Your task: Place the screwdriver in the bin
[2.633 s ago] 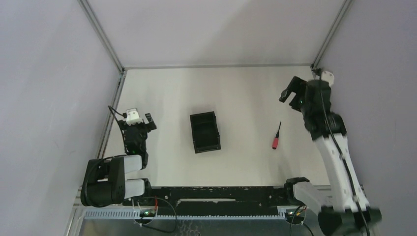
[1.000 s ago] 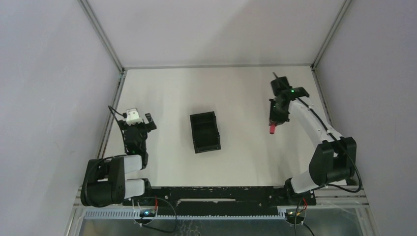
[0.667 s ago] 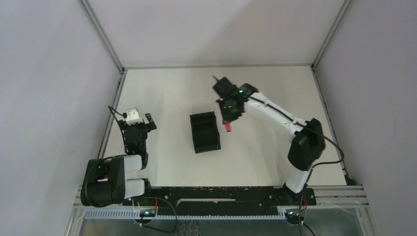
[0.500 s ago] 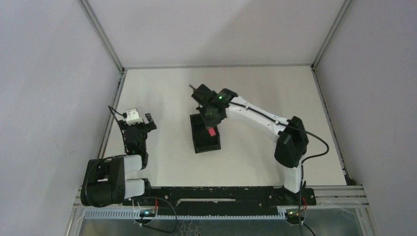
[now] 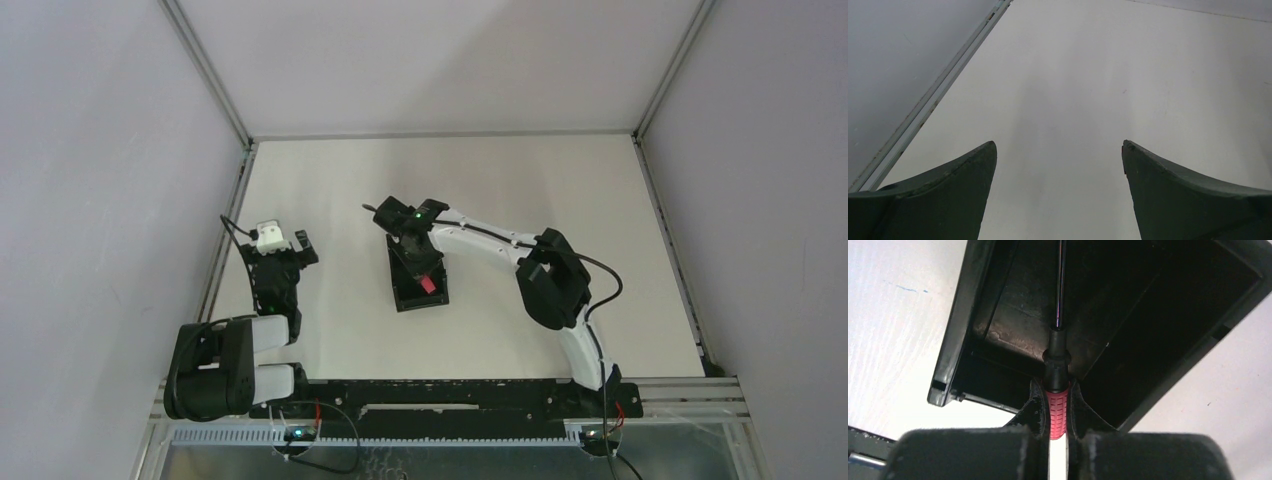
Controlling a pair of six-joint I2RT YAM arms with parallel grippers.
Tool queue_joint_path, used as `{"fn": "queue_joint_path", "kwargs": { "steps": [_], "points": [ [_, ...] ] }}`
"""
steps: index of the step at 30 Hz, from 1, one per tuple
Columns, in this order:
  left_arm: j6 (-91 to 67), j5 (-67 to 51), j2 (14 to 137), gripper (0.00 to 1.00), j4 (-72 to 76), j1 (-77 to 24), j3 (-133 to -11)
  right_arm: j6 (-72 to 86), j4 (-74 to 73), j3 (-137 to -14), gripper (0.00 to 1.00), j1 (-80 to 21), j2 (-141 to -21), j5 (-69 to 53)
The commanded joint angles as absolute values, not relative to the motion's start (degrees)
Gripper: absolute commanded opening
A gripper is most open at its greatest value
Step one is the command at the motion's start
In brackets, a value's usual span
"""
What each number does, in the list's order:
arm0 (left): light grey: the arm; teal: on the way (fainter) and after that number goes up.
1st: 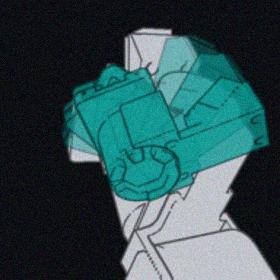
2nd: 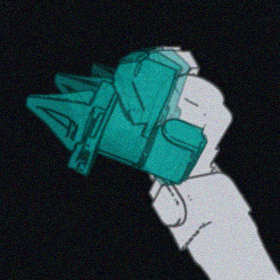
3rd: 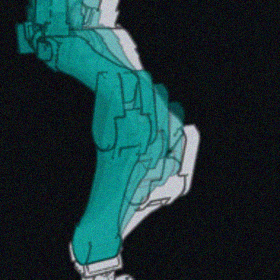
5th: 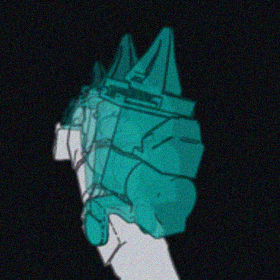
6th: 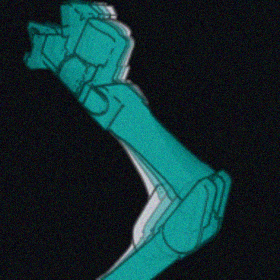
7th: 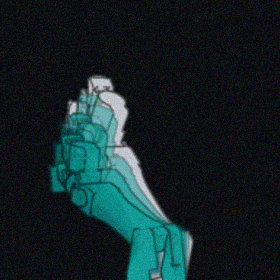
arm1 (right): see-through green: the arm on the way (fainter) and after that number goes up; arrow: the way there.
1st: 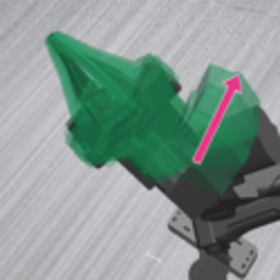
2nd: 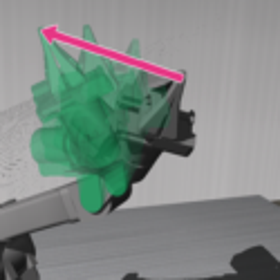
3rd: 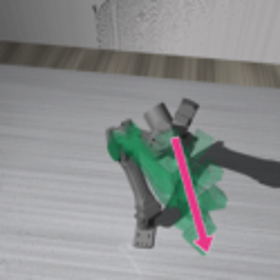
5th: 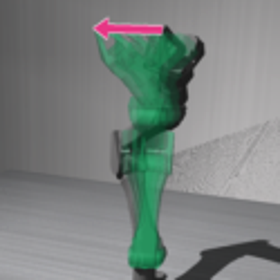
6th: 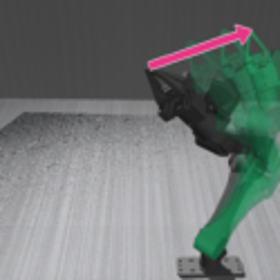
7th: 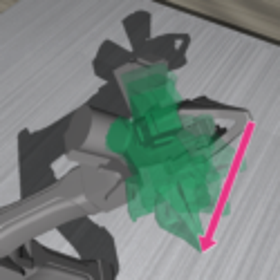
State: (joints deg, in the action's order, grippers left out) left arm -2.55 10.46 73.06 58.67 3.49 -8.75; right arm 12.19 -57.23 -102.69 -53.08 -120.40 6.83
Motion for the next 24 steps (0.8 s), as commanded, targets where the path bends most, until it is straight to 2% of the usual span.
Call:
{"fn": "queue_joint_path", "kwargs": {
  "steps": [1,4,6,10,17,19,21,24],
  "points": [
    [-1.6,11.1,72.1,1.0,60.8,3.2,-11.0,10.9,-54.5,-103.0,0.1,-53.6,-121.7,8.3],
    [-1.5,11.1,72.2,1.0,60.8,3.2,-11.0,11.4,-54.8,-103.1,0.28,-53.6,-121.8,8.9],
    [-1.6,11.0,72.1,1.0,60.8,3.2,-11.0,11.8,-54.9,-103.1,0.36,-53.7,-121.5,9.1],
    [-1.6,11.0,72.1,1.0,60.8,3.2,-11.0,13.2,-54.6,-103.2,0.42,-53.7,-119.7,9.5],
    [-1.6,11.1,72.2,1.0,60.8,3.2,-11.0,15.2,-50.0,-100.4,0.44,-53.9,-110.6,9.5],
    [-1.6,11.1,72.2,1.0,60.8,3.2,-11.0,15.3,-45.9,-97.3,0.55,-53.9,-106.0,9.3],
    [-1.6,11.0,72.2,1.0,60.8,3.2,-11.0,15.4,-41.4,-93.0,0.96,-53.8,-100.6,8.9],
    [-1.6,11.0,72.1,1.0,60.8,3.2,-11.1,15.0,-32.9,-84.4,1.0,-53.3,-90.9,8.5]
  ]
}}
